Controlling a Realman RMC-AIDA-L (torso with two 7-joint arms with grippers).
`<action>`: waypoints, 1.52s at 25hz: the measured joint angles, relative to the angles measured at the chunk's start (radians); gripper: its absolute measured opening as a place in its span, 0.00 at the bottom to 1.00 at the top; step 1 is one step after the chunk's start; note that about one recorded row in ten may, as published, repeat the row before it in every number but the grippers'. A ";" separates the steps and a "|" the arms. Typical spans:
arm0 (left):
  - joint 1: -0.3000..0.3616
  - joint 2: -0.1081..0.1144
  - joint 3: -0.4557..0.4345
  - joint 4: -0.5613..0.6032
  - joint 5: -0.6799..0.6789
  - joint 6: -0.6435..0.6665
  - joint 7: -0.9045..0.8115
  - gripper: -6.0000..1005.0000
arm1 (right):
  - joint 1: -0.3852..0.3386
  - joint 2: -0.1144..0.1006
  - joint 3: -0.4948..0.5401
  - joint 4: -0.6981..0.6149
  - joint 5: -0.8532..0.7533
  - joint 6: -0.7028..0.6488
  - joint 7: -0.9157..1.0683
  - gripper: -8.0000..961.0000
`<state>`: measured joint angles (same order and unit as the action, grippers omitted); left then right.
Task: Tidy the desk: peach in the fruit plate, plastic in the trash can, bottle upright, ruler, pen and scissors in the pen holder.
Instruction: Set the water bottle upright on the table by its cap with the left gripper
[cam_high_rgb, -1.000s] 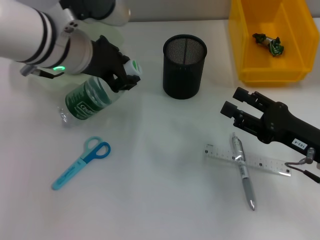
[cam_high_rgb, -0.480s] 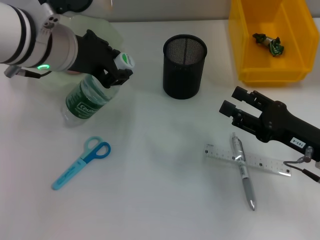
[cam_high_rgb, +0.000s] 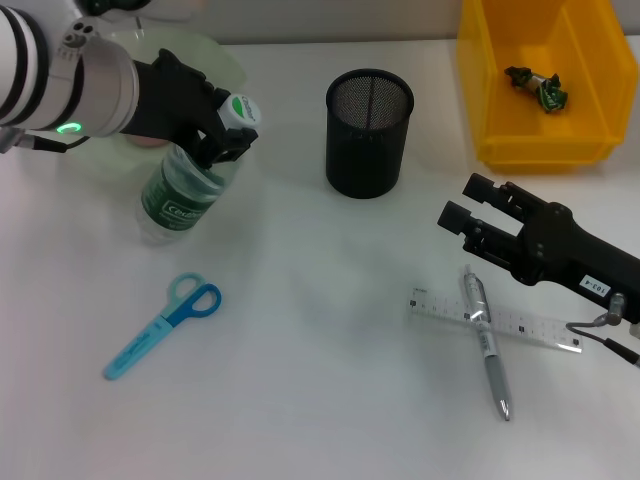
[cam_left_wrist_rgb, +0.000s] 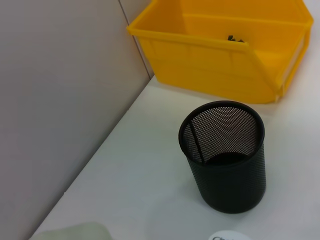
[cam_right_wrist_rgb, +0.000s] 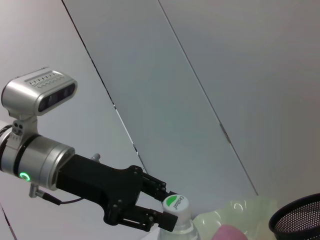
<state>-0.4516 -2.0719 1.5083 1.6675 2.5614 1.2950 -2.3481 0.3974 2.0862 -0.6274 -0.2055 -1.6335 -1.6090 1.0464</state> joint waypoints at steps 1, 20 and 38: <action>0.000 0.000 0.000 0.000 0.000 0.000 0.000 0.44 | 0.000 0.000 0.000 0.000 0.000 0.000 0.000 0.77; 0.041 0.002 -0.035 0.076 0.000 0.044 0.001 0.43 | 0.017 0.000 -0.001 0.013 0.000 0.011 0.000 0.77; 0.088 0.002 -0.078 0.122 -0.033 0.066 0.005 0.42 | 0.035 0.000 -0.011 0.023 0.000 0.036 0.000 0.77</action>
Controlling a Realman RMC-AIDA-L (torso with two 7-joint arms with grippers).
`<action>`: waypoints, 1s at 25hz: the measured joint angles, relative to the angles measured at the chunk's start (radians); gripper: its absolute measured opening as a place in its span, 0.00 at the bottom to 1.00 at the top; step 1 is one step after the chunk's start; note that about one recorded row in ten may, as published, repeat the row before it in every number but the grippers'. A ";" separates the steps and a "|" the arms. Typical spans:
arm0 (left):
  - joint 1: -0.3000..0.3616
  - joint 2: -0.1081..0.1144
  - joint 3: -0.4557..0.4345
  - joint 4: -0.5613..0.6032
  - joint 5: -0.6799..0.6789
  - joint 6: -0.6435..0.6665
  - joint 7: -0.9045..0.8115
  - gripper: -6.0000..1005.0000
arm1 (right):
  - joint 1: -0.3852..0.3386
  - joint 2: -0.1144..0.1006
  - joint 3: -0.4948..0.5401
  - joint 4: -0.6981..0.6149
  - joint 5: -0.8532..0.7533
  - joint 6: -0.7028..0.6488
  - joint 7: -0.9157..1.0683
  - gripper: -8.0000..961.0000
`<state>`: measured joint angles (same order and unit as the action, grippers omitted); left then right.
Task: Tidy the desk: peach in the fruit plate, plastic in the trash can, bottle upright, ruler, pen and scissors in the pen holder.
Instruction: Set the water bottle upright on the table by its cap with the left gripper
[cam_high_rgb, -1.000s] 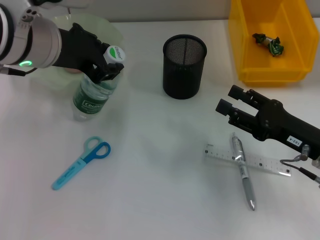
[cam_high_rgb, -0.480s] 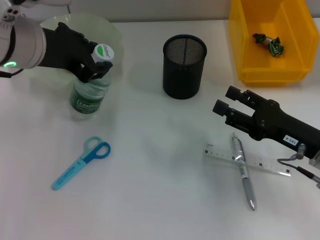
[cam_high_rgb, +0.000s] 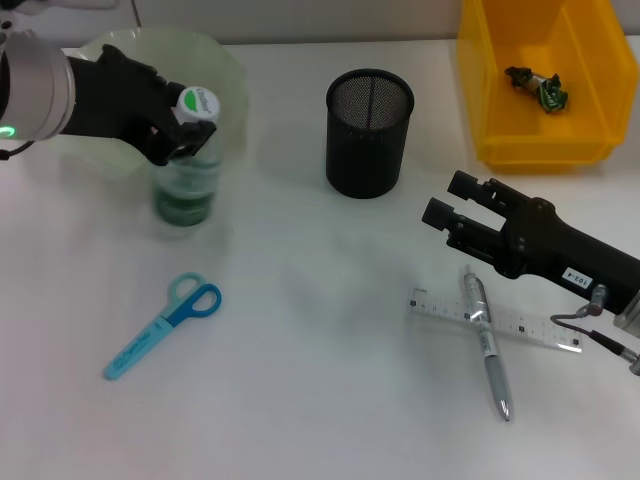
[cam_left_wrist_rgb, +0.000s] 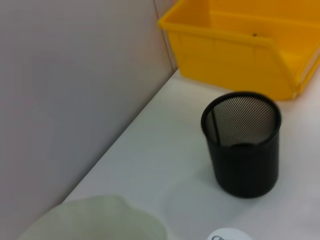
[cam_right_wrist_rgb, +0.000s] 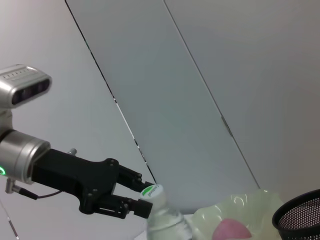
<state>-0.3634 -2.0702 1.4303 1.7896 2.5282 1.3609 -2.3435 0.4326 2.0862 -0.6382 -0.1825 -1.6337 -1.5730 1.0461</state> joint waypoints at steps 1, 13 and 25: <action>0.002 0.000 -0.001 0.004 -0.007 0.001 0.002 0.41 | 0.000 0.000 0.000 0.000 0.000 0.000 0.000 0.77; 0.006 -0.001 -0.013 0.005 -0.028 0.002 0.005 0.38 | 0.003 0.000 0.000 0.000 0.000 0.001 0.000 0.77; 0.006 -0.001 -0.007 0.004 -0.029 -0.004 0.006 0.11 | 0.003 0.000 0.000 0.002 0.000 0.001 0.000 0.77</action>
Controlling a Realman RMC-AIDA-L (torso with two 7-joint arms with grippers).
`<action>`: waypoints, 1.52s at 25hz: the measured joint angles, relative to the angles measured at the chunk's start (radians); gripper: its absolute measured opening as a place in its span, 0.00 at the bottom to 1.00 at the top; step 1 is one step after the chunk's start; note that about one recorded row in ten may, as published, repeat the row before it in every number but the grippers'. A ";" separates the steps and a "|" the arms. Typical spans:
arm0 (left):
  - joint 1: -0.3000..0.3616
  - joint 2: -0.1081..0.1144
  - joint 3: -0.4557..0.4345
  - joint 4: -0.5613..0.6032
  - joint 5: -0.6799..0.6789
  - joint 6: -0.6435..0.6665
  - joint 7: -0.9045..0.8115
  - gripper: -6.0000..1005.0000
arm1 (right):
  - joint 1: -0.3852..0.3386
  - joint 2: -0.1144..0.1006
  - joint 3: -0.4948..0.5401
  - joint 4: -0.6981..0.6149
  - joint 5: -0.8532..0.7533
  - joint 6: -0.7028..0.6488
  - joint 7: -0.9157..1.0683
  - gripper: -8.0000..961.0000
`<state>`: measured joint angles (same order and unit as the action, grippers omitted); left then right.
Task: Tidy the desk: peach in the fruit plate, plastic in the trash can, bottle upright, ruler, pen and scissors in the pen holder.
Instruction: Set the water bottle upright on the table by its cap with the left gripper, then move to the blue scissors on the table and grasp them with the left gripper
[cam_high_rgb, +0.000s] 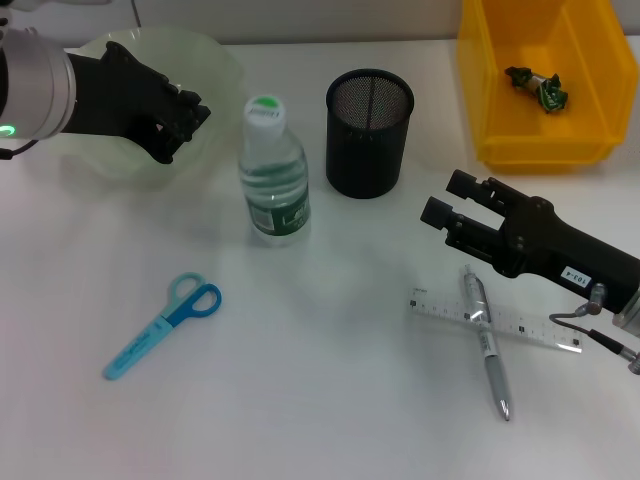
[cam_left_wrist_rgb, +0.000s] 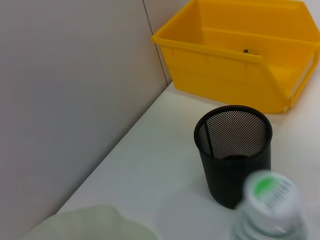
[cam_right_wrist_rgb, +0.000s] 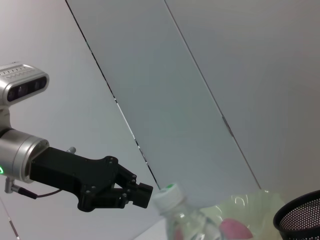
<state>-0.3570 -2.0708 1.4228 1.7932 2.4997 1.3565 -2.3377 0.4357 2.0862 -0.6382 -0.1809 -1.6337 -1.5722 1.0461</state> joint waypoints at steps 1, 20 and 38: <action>0.002 0.000 -0.001 0.000 0.000 -0.001 0.000 0.09 | 0.000 0.000 0.000 0.000 0.000 0.000 0.000 0.77; 0.177 0.000 0.003 -0.054 -0.280 -0.351 0.152 0.16 | -0.012 0.002 0.000 0.002 -0.002 -0.005 0.000 0.77; 0.179 0.005 -0.127 -0.651 -1.083 0.156 0.896 0.62 | -0.045 -0.007 0.009 -0.029 -0.008 -0.055 -0.011 0.77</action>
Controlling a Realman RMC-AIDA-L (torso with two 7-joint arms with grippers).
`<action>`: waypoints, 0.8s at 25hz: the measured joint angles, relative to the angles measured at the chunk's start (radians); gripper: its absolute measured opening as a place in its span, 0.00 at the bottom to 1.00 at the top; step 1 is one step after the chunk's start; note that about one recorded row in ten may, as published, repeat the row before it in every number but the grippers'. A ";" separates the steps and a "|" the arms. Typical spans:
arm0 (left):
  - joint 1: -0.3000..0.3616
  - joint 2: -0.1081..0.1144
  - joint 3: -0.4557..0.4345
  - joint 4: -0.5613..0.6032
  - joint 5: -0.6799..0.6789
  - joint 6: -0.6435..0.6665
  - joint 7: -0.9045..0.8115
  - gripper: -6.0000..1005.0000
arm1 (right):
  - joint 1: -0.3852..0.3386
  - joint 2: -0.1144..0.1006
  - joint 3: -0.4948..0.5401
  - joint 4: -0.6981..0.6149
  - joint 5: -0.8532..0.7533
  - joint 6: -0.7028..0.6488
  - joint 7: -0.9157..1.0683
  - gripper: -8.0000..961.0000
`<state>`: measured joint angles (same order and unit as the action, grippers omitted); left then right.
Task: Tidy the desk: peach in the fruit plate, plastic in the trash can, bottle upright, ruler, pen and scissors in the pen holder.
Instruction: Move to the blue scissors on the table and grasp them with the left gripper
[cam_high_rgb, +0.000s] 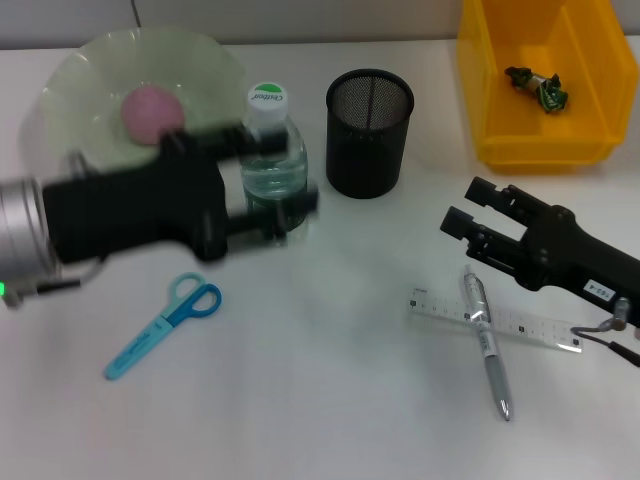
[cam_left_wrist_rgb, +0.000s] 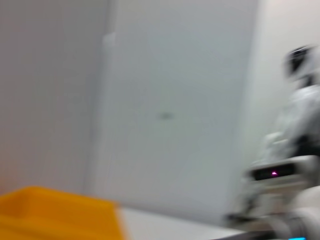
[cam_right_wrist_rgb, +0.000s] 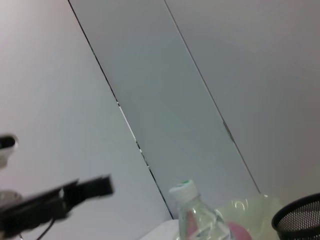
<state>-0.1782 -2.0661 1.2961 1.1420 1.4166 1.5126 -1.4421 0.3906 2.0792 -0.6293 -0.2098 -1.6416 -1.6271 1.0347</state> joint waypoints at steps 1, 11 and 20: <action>-0.030 0.001 -0.025 -0.073 -0.001 0.077 0.025 0.62 | -0.003 0.000 0.000 -0.008 0.000 -0.005 0.000 0.77; -0.197 0.028 -0.141 -0.431 0.078 0.264 0.073 0.63 | -0.018 -0.001 -0.008 -0.060 -0.002 -0.028 0.007 0.77; -0.191 0.030 -0.236 -0.259 0.234 0.192 -0.104 0.62 | -0.013 0.000 -0.002 -0.053 -0.001 -0.010 0.009 0.77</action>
<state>-0.3689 -2.0356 1.0603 0.8833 1.6505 1.7051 -1.5466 0.3772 2.0796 -0.6315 -0.2632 -1.6431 -1.6368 1.0435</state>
